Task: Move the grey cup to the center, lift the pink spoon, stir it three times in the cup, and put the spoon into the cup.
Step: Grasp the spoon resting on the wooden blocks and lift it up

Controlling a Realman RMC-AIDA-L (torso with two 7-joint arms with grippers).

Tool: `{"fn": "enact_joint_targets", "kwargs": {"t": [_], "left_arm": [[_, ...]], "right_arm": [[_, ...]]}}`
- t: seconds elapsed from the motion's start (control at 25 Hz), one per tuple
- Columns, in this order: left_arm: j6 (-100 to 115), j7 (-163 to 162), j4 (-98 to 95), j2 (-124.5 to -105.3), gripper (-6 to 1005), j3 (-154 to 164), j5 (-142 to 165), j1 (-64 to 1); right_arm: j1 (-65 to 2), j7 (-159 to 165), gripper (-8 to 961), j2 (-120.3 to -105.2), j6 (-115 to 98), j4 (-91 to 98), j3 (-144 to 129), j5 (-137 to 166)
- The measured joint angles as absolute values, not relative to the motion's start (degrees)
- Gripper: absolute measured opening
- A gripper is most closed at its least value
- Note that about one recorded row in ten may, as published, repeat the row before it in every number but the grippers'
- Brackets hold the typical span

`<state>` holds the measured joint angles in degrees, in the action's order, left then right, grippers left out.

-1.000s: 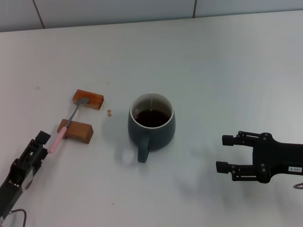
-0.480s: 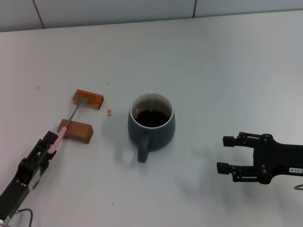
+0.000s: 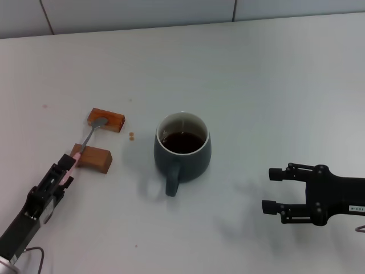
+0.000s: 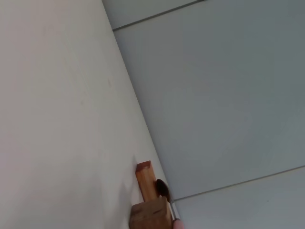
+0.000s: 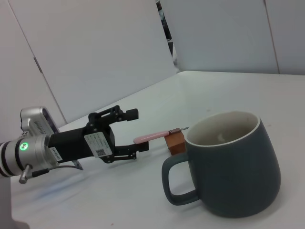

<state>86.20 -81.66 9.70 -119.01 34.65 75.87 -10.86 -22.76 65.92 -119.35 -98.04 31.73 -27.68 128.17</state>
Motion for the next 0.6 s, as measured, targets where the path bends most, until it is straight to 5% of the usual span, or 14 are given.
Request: {"fn": "enact_joint_targets", "kwargs": {"t": [0.6], "left_arm": [[84.2,-82.8,10.4,-119.08,770,34.4,75.8,-12.7]], "right_arm": [[-23.1,65.9,811,-119.32,-98.1,31.8,-27.7,128.7]]}}
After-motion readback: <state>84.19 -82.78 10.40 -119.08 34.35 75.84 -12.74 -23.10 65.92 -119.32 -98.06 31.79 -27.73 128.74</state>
